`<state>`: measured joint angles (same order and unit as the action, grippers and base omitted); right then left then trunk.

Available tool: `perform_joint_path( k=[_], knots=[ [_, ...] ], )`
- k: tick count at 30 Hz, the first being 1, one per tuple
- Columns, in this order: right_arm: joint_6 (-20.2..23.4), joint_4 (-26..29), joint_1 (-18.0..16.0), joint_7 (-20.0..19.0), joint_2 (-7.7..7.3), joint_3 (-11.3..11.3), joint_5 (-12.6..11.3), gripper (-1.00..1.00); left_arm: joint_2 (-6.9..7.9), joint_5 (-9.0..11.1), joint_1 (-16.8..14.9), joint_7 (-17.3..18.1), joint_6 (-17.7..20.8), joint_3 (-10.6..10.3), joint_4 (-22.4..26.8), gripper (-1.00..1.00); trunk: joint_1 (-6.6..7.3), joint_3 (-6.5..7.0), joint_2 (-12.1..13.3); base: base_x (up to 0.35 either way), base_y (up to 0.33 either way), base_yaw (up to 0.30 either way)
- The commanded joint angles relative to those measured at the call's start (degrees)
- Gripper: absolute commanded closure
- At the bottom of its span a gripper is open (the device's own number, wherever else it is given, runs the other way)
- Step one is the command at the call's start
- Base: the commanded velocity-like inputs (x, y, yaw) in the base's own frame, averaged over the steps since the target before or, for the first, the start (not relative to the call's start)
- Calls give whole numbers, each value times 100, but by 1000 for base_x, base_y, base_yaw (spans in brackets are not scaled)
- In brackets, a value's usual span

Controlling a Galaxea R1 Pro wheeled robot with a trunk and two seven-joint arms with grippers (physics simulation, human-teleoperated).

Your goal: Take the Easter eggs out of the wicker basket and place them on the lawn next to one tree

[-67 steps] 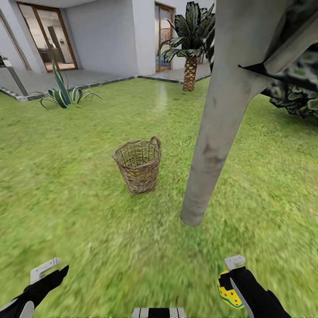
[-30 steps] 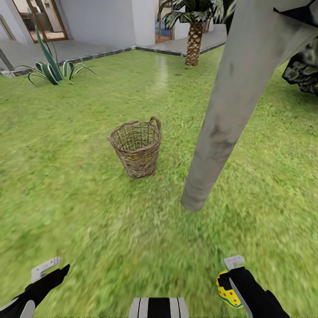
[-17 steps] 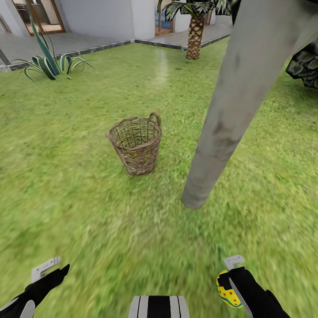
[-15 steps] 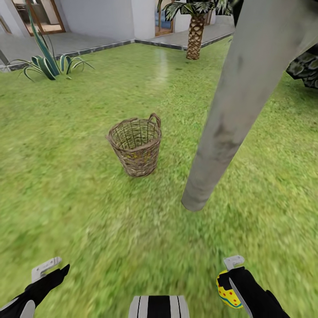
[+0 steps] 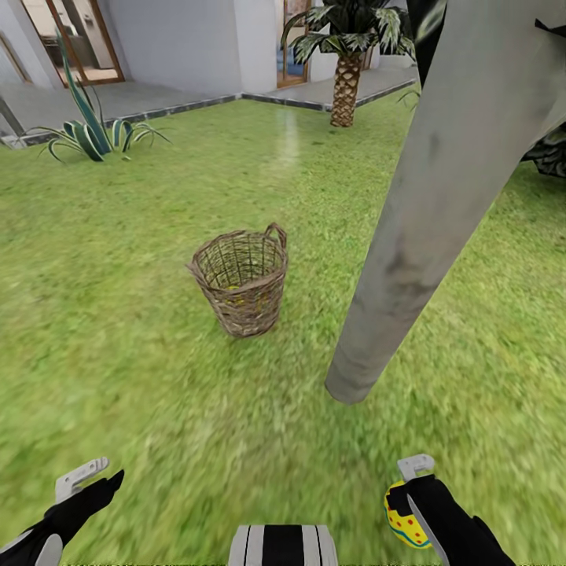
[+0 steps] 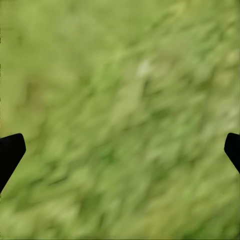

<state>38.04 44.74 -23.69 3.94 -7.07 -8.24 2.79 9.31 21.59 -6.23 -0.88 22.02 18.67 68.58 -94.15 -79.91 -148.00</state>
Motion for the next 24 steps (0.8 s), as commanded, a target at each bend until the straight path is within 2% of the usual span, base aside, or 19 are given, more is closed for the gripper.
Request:
perform_joint_path(
  k=[1,13,18,24],
  knots=[
    [37,9,0,10,-5,-28,28,100,0,56,-1,-9,32,5,12,-100,-67,-29,313,2,0,0],
    [37,0,3,10,20,-28,28,100,1,56,-1,-10,32,5,15,-100,-98,-294,297,0,0,0],
    [37,0,1,10,21,-28,28,100,1,56,-1,-10,34,5,15,-100,-98,-294,297,0,0,0],
    [37,0,3,10,14,-28,28,100,1,56,-1,-10,39,5,15,-100,-113,-427,289,0,0,0]
  ],
)
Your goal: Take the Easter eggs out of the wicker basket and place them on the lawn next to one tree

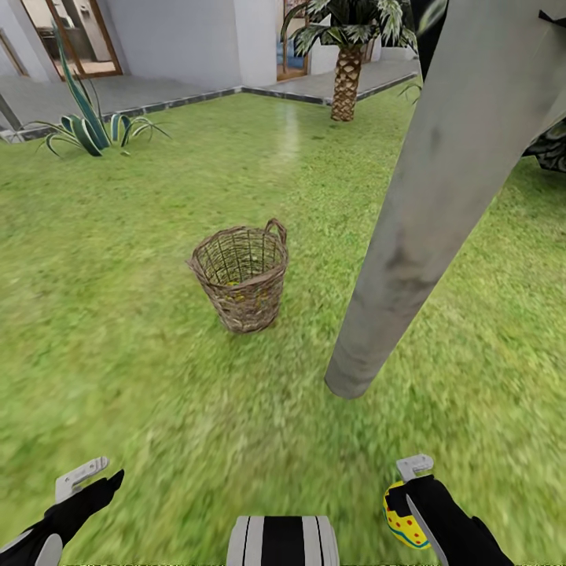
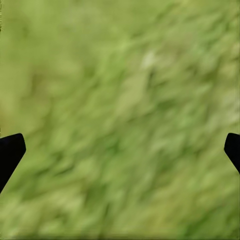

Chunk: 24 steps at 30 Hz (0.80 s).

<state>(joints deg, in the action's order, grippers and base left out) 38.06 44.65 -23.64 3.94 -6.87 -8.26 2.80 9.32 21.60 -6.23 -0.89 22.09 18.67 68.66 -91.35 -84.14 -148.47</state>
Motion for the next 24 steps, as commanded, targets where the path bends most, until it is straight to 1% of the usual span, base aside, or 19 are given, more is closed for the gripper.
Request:
perform_joint_path(
  k=[1,4,8,9,10,12,24],
  knots=[
    [35,8,-4,10,-7,-27,27,100,0,55,-1,-11,32,5,7,-100,-396,-27,335,0,0,0],
    [35,8,-4,10,-4,-27,27,100,0,55,-1,-14,32,5,7,-100,-404,-93,331,0,0,0],
    [28,8,-4,12,-5,-27,27,100,-1,55,-1,-11,27,5,7,-100,-404,-93,331,0,0,0],
    [-7,8,-3,18,-6,-27,27,-100,-1,55,-1,-9,25,5,7,-100,-404,-93,331,0,0,0],
    [-153,8,-4,30,-7,-27,32,-100,-4,55,-1,-8,27,5,5,-100,-404,-93,331,0,0,0],
    [-253,8,-2,33,-4,-33,42,-100,-7,55,-1,-9,24,5,1,-100,-404,-93,331,0,0,0],
    [-264,8,-1,19,-7,-27,27,-100,0,55,-1,-8,32,5,-2,-100,-404,-93,331,0,0,0]
  ],
)
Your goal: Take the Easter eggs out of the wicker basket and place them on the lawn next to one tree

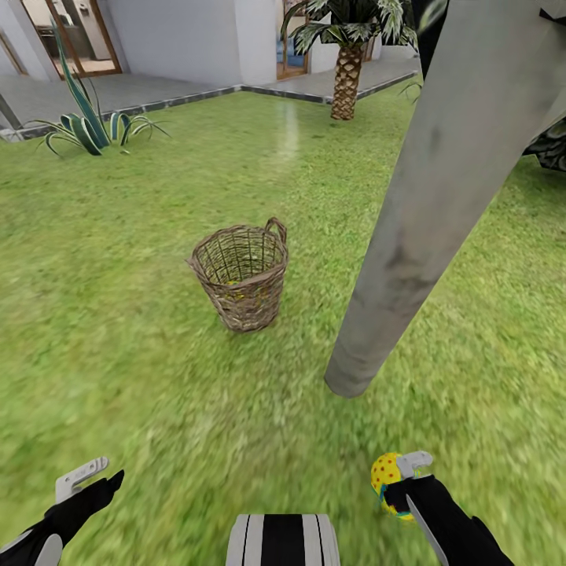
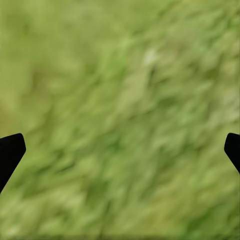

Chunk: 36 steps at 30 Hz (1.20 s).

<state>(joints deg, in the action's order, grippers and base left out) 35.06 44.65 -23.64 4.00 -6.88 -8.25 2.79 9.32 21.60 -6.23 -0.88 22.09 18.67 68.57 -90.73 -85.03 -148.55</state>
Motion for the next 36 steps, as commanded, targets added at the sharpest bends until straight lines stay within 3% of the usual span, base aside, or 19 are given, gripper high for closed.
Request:
perform_joint_path(
  k=[1,15,16,19,27,31,36],
  knots=[
    [36,8,-2,13,-6,-27,28,-100,0,55,-1,-9,32,5,7,-100,-463,18,340,0,0,0],
    [7,8,-3,-9,-13,-19,19,-100,0,64,-1,-9,32,5,7,-100,-430,306,357,-129,0,0],
    [-27,6,30,-29,-46,-53,30,-100,28,90,8,25,59,-28,-28,-100,-255,308,447,0,0,0],
    [-49,17,127,-33,-145,-62,33,-100,30,90,11,58,51,-124,-121,-100,-255,308,447,0,0,0],
    [-94,-240,200,83,-412,-54,23,-100,-234,60,12,288,-48,-382,-372,-100,-255,308,447,0,0,0],
    [-84,-165,219,109,-442,-46,26,-100,-361,62,14,290,-47,-511,-497,-100,-245,397,453,0,0,0],
    [-87,-48,219,102,-453,-43,-9,-100,-361,64,10,290,-47,-655,-707,-100,-232,508,459,0,0,0]
  ],
)
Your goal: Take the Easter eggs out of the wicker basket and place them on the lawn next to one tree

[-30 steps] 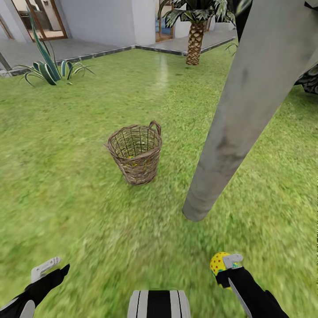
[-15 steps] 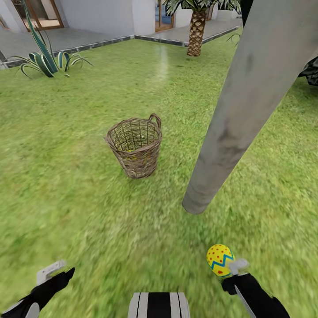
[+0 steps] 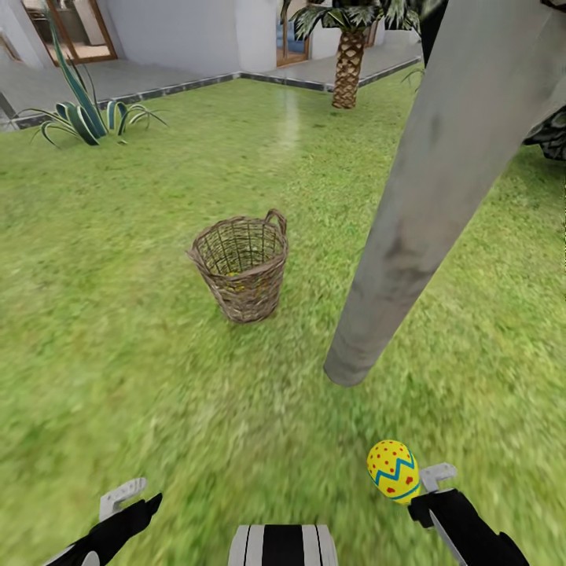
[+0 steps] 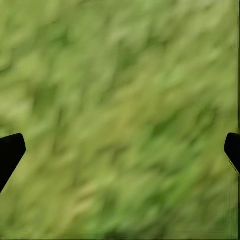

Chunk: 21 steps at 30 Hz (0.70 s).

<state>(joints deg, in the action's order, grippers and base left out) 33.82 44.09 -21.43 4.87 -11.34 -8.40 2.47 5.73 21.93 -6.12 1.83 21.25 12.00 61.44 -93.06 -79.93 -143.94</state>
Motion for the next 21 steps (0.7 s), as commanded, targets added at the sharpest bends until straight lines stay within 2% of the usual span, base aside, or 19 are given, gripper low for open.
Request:
perform_joint_path(
  k=[1,21],
  knots=[
    [34,9,-2,17,-10,-26,18,-100,-2,31,-2,19,37,13,7,-100,3,19,0,0,0,0],
    [63,4,-2,5,1,-22,-10,-100,-2,25,2,28,37,-5,8,-100,52,440,25,0,0,0]
  ],
)
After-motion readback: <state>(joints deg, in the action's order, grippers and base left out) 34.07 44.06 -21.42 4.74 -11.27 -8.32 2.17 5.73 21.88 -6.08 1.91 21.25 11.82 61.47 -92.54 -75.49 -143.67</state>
